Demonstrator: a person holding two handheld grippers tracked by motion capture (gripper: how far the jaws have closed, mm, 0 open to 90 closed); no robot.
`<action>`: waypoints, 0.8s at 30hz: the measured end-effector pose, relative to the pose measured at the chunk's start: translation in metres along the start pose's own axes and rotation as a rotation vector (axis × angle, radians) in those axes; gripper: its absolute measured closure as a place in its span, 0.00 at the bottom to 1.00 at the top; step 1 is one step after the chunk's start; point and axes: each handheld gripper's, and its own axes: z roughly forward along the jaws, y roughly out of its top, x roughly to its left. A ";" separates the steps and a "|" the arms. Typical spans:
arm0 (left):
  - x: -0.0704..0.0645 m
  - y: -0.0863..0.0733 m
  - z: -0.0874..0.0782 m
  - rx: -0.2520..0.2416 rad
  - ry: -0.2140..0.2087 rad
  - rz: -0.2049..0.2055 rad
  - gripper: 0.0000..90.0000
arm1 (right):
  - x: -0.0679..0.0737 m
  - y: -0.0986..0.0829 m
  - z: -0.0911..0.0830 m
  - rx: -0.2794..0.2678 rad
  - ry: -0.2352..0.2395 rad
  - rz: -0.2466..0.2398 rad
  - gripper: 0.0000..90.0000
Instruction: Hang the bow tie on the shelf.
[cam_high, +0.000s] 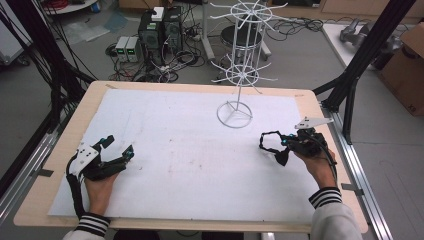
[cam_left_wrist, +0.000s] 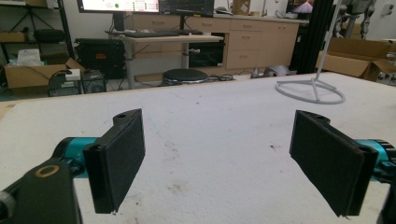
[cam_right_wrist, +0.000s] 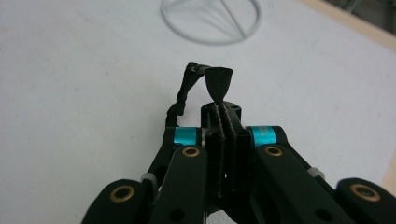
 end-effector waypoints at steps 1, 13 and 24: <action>0.000 0.000 0.000 0.000 -0.001 -0.003 0.20 | 0.001 0.001 -0.001 -0.023 0.005 -0.003 0.98; 0.000 0.000 0.000 0.000 -0.001 -0.003 0.20 | 0.007 0.009 -0.017 -0.369 0.105 0.007 0.98; 0.000 0.000 0.000 0.000 0.000 -0.003 0.21 | 0.012 0.021 -0.022 -0.472 0.116 0.007 0.98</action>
